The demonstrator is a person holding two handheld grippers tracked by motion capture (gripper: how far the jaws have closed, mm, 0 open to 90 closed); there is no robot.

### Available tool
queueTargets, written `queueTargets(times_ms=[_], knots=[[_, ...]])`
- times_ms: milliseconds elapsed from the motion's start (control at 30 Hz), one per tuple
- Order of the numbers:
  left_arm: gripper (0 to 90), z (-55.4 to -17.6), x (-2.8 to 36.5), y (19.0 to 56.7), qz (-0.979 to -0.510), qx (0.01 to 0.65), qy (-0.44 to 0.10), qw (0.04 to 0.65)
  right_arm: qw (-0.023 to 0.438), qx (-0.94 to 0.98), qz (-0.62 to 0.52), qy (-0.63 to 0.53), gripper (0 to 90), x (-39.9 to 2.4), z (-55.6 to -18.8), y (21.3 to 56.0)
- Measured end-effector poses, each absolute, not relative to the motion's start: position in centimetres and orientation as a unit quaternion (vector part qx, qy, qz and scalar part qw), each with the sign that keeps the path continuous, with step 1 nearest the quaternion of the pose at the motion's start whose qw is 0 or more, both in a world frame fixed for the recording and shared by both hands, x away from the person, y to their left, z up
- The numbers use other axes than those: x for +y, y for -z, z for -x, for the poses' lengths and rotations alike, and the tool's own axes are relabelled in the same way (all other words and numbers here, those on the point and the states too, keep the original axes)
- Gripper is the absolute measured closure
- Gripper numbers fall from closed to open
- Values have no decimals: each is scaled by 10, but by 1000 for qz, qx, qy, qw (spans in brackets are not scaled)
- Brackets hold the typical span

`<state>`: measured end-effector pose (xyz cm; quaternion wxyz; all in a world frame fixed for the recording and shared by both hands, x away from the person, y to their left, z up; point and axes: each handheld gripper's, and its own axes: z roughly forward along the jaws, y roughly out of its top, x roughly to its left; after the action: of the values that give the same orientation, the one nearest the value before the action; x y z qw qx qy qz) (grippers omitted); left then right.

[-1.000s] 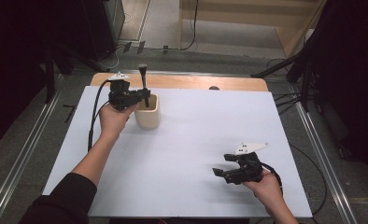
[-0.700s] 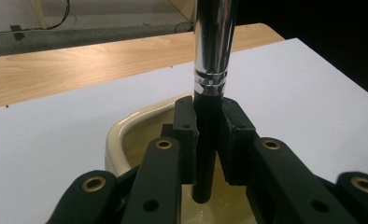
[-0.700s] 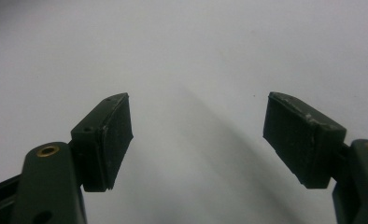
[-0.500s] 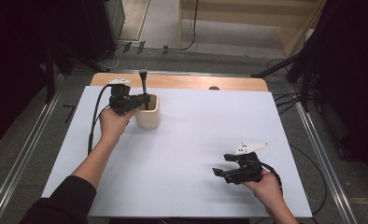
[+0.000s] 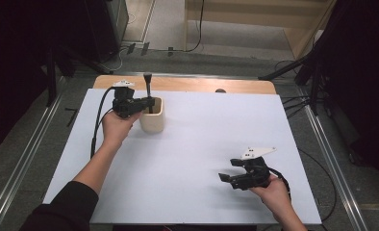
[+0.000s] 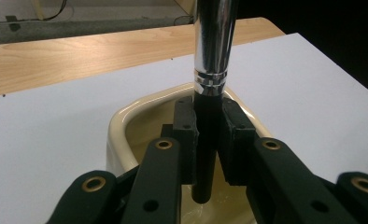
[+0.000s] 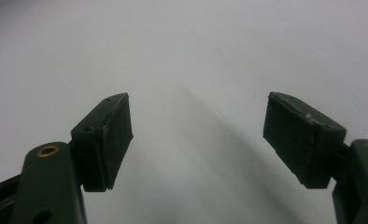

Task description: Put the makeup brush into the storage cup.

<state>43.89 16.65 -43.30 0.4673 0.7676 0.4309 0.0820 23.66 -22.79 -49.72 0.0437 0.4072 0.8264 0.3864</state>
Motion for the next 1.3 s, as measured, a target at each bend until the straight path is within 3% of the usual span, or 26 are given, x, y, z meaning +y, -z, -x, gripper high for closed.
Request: queueTargets(times_ms=[233, 267, 367, 433, 600, 1300], knots=[[791, -438, 166, 432, -771, 433, -85, 459, 44, 827, -407, -386, 252, -228, -237, 497], [761, -438, 167, 431, -769, 435, -83, 461, 44, 827, -407, -386, 252, -228, -237, 497], [541, -437, 170, 426, -761, 441, -92, 467, 45, 827, -406, -387, 251, -228, -236, 497], [465, -436, 171, 424, -759, 440, -90, 472, 45, 827, -406, -387, 251, -228, -236, 497], [382, -434, 171, 418, -770, 426, -90, 466, 44, 827, -408, -385, 252, -227, -236, 497], [359, -414, 171, 401, -807, 385, -76, 442, 43, 828, -408, -382, 251, -227, -237, 498]])
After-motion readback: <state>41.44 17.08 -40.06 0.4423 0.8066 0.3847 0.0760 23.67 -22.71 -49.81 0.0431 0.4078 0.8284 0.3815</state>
